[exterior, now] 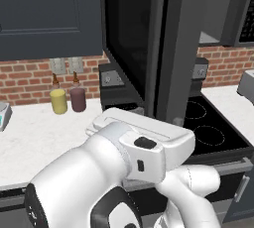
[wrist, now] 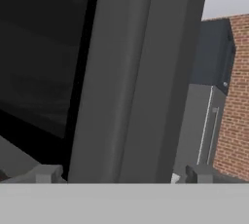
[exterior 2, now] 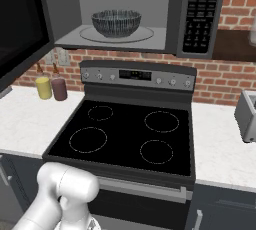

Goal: Open the microwave, place the bowl with waffle inside the microwave, then close the microwave door and turn it on.

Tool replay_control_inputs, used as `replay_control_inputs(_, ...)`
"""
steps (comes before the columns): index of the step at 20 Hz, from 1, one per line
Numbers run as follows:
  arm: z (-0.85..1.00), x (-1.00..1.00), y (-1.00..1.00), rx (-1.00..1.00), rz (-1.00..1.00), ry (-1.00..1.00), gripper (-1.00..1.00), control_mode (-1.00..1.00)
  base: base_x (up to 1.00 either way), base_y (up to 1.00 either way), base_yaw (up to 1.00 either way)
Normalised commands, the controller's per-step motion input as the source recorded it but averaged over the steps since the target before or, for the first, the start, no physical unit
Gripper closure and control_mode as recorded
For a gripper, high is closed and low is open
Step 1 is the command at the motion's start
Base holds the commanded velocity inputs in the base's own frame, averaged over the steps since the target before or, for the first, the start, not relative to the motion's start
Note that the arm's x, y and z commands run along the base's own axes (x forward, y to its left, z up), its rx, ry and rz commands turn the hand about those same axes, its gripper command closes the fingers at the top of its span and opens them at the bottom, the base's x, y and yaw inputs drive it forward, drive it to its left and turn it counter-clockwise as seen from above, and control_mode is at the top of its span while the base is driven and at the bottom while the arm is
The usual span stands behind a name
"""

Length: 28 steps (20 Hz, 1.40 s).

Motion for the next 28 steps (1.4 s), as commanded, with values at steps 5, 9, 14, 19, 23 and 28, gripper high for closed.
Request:
replay_control_inputs(5,0.00,-0.08,-0.59,0.02,-0.05,0.00,-1.00,-1.00,0.00,0.00,0.00)
replay_control_inputs(9,0.00,-0.02,-0.64,0.07,0.01,0.00,-1.00,-1.00,0.00,0.00,0.00)
replay_control_inputs(14,0.00,0.00,-0.74,0.04,0.10,0.00,-1.00,-1.00,0.00,0.00,0.00)
replay_control_inputs(19,0.00,0.00,-0.77,0.04,0.11,0.04,-1.00,-1.00,0.00,0.00,0.00)
replay_control_inputs(23,0.00,0.00,-0.74,0.05,0.08,0.06,-1.00,-1.00,0.00,0.00,0.00)
replay_control_inputs(28,0.00,0.00,-0.66,0.03,0.01,0.01,-1.00,-1.00,0.00,0.00,0.00)
